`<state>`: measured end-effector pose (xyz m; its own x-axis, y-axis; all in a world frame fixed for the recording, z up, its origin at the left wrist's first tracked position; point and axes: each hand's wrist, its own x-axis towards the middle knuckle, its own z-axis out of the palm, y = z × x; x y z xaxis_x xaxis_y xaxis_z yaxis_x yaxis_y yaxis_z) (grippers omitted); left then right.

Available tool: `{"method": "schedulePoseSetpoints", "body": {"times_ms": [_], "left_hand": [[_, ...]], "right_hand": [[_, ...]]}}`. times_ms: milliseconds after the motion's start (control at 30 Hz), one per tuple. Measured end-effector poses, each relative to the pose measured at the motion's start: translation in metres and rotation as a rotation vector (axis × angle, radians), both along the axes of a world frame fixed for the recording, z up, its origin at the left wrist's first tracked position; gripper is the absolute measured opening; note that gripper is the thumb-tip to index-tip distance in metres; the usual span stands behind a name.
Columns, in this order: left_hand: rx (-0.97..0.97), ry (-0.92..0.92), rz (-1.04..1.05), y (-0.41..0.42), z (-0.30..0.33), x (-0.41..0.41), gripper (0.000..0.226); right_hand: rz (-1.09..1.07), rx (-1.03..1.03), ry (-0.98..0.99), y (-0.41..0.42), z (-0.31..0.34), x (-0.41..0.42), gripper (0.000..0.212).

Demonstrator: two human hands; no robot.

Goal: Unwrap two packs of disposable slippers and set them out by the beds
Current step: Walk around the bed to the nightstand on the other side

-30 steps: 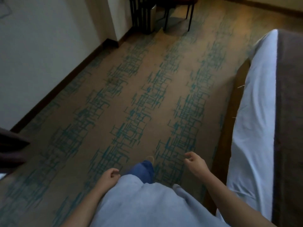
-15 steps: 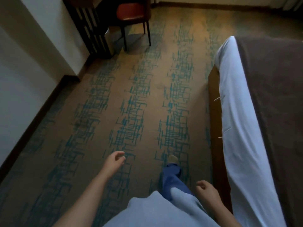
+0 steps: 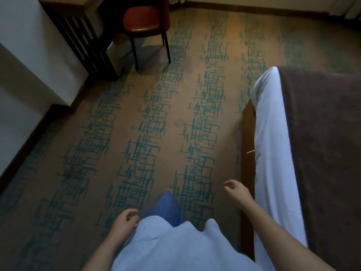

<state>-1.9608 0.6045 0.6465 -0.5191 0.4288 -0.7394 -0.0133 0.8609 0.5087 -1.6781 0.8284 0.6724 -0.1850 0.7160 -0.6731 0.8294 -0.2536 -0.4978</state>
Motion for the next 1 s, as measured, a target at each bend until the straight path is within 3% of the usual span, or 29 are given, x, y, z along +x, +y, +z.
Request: {"method": "schedulePoseSetpoints", "body": {"times_ms": [267,600,767,1000], "left_hand": [[0.002,-0.034,-0.091,0.191,-0.008,-0.064,0.027],[0.136,0.061,-0.383,0.498,0.039,-0.119,0.028],[0.187,0.061,-0.422,0.625,0.039,-0.116,0.023],[0.052,0.049,-0.476,0.761,0.026,-0.105,0.023]], "right_hand": [[-0.073,-0.029,-0.02,0.159,-0.016,-0.043,0.029],[-0.318,-0.118,-0.072,0.281,-0.021,-0.05,0.032],[-0.399,-0.248,-0.122,0.354,-0.053,-0.032,0.013],[-0.405,-0.231,-0.097,0.543,-0.055,-0.027,0.031]]}}
